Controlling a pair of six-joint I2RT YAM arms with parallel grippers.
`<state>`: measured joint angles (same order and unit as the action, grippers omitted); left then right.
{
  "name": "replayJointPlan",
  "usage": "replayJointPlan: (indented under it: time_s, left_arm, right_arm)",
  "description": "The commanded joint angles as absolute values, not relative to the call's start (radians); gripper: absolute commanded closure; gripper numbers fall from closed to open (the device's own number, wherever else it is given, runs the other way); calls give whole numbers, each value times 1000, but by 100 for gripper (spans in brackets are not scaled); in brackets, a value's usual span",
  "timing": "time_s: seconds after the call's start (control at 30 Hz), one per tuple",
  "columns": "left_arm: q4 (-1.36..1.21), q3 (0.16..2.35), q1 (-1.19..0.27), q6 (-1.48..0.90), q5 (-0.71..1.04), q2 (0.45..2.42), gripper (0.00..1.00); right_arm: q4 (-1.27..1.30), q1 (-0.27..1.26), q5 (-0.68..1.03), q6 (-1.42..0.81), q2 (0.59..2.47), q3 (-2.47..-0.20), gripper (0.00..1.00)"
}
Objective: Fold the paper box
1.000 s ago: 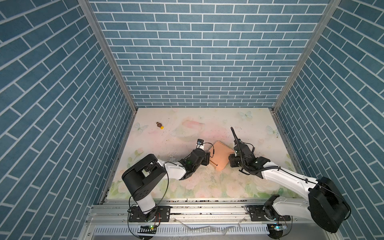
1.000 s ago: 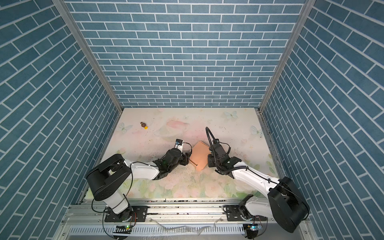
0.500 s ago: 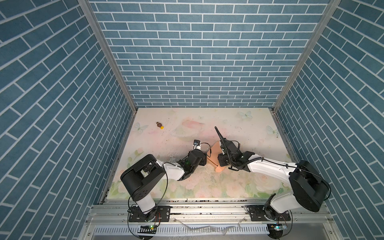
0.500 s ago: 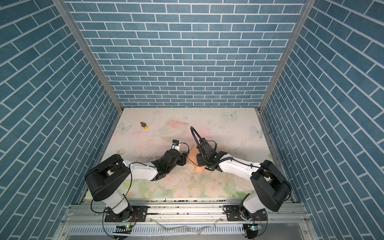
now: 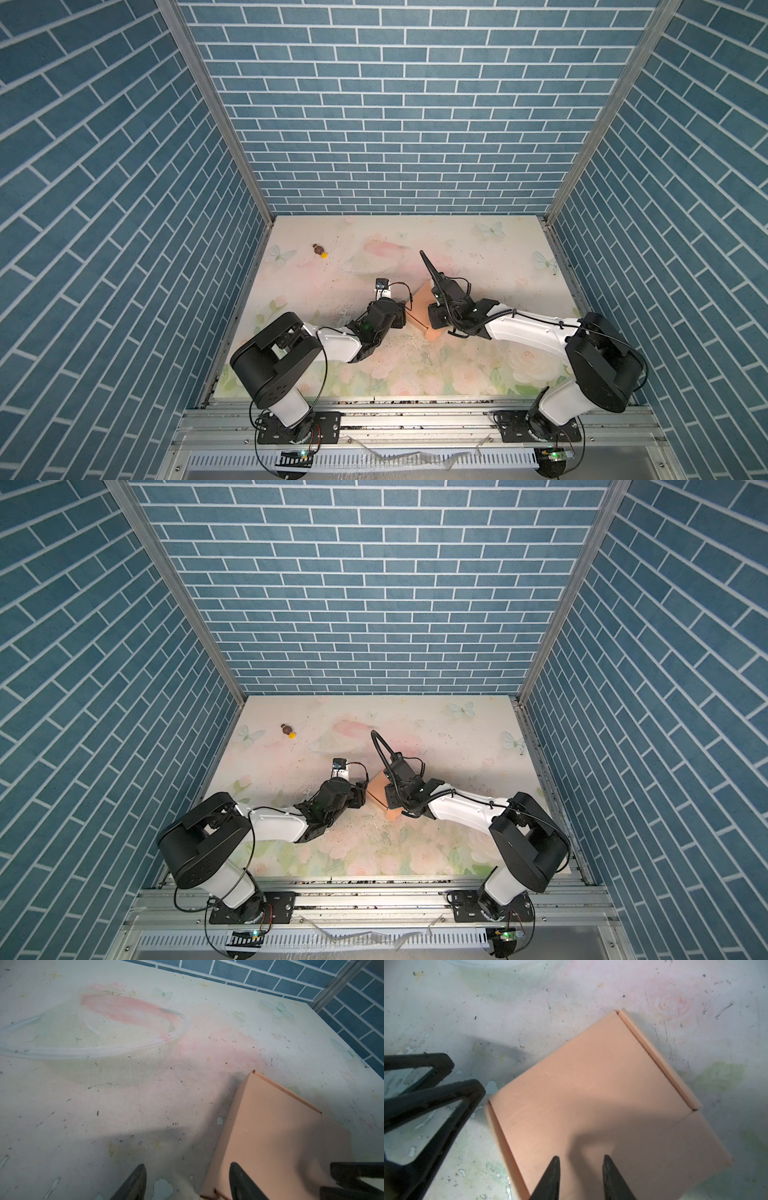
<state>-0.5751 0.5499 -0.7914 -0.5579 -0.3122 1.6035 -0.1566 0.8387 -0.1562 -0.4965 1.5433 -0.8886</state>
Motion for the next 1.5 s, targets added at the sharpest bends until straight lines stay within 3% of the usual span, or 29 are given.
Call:
replayJointPlan:
  time_s: [0.0,0.23,0.5,0.87,1.47]
  left_arm:
    - [-521,534,-784,-589,-347,1556,35]
    - [-209,556,-801,-704,-359,1431,38]
    - [78,655,-896,-796,-319,1422,38]
    - [88,767,-906,-803,-206,1583,39]
    - [143,877,-777,-710,-161,1655,38]
  right_arm:
    - [-216,795,-182,-478,1491,-934,64]
    - [-228,613,-113,-461,1477,-928,61]
    - [-225,510,-47,-400,1611,-991,60]
    - [-231,499,-22,-353,1722,-1030,60]
    - [-185,638,-21,-472,1544,-865,61]
